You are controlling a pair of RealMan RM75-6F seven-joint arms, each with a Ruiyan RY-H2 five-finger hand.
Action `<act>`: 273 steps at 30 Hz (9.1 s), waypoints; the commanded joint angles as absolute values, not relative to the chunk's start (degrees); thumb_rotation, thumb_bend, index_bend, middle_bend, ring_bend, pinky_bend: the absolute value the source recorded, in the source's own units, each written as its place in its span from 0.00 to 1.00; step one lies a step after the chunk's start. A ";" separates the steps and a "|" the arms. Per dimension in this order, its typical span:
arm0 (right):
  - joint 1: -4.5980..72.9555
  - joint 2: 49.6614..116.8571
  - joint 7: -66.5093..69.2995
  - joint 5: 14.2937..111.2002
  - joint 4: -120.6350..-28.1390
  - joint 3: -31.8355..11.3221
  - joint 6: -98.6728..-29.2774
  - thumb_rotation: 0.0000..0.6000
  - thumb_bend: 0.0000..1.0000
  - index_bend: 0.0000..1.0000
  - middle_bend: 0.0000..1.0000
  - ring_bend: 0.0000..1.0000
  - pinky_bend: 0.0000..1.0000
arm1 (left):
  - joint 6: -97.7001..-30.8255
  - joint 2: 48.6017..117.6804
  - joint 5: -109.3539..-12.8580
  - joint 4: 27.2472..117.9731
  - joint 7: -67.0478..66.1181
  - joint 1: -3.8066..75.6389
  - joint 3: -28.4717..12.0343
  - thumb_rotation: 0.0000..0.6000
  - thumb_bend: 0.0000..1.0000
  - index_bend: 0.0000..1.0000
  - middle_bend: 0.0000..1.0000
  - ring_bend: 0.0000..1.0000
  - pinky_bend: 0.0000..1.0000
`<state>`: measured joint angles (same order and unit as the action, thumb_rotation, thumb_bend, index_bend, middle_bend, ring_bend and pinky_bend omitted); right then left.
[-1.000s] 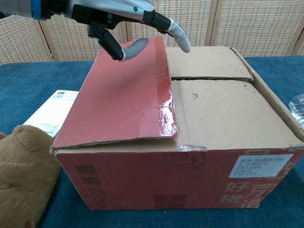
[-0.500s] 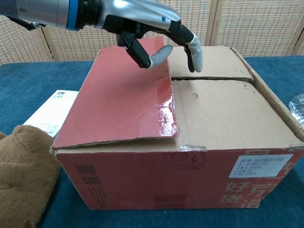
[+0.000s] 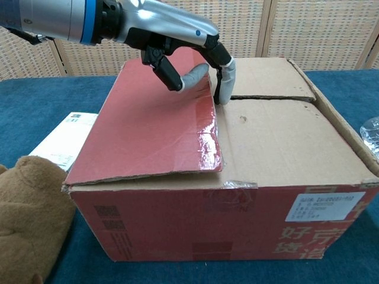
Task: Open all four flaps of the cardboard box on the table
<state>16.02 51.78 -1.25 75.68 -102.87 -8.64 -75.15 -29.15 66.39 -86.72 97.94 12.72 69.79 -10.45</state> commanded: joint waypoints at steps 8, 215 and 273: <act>16.04 51.93 -1.19 75.70 -103.11 -9.04 -74.92 1.00 0.13 0.13 0.07 0.00 0.04 | -30.24 64.40 -86.38 98.64 12.17 69.28 -9.79 0.93 0.86 0.42 0.43 0.19 0.00; 14.80 53.36 2.43 76.77 -101.15 -9.34 -74.29 1.00 0.13 0.13 0.07 0.00 0.04 | -58.18 79.58 -54.68 79.08 -35.32 61.12 -21.04 0.94 0.22 0.00 0.00 0.00 0.00; 13.14 52.81 2.01 77.41 -102.77 -8.83 -76.08 1.00 0.13 0.13 0.07 0.00 0.04 | -38.83 61.45 -49.91 111.59 -16.06 59.01 -10.14 0.27 0.26 0.25 0.06 0.00 0.00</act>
<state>13.15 52.81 1.99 77.41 -102.78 -8.83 -76.08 -38.71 61.31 -49.85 111.48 -15.93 58.91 -10.32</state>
